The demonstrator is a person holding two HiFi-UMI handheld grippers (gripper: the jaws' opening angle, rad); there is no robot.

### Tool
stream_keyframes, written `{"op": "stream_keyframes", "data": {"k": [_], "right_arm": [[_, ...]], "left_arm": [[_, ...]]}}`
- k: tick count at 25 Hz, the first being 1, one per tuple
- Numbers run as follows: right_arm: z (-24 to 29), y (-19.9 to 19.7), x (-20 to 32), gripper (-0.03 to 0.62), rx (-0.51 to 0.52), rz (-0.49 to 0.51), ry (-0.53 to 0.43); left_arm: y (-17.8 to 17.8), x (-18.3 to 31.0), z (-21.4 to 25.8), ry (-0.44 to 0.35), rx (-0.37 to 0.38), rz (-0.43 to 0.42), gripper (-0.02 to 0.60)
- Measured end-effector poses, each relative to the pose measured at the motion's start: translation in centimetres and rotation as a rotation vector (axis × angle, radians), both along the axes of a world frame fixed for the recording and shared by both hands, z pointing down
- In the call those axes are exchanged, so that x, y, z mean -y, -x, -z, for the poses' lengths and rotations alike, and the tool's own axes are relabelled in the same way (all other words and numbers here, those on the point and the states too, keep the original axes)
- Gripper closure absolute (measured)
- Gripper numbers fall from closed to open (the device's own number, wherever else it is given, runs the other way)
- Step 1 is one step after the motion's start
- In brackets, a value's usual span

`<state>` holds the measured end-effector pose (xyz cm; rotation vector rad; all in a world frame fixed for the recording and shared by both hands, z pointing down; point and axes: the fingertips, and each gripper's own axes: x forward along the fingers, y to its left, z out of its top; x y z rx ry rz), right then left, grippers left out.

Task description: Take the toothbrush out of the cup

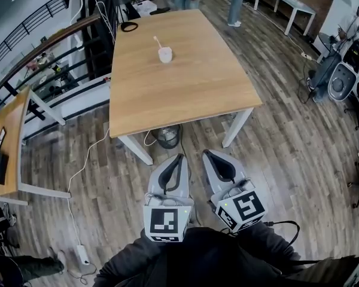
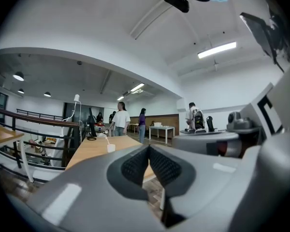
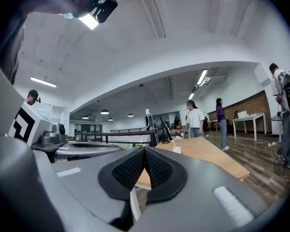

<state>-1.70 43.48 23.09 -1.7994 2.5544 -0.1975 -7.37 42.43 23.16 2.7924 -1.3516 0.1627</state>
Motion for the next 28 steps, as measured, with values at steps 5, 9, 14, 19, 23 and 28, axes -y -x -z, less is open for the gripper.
{"op": "stream_keyframes", "data": {"k": [5,9,14,19,23,28], "right_arm": [[0.8,-0.9,2.5,0.594,0.006,-0.037,-0.001],[0.4,-2.2,4.3,0.594,0.009,-0.053,0.008],[-0.3,-4.3,7.7,0.594,0.028,-0.04,0.003],[-0.5,-7.0,12.2,0.594,0.043,0.006,-0.004],[-1.3,-8.8,15.7,0.594,0.06,0.056,0.017],[-1.5,-11.3,19.3,0.594,0.078,0.105,0.023]], "left_arm": [[0.4,2.2,-1.1,0.039,-0.006,-0.009,0.574],[-0.7,4.0,-2.0,0.06,0.001,-0.017,0.574],[-3.2,7.5,-2.7,0.066,0.031,-0.008,0.574],[-6.6,12.2,-2.5,0.058,0.062,0.024,0.574],[-9.3,15.7,-2.9,0.069,0.084,0.044,0.574],[-12.6,19.4,-2.7,0.064,0.107,0.072,0.574]]}}
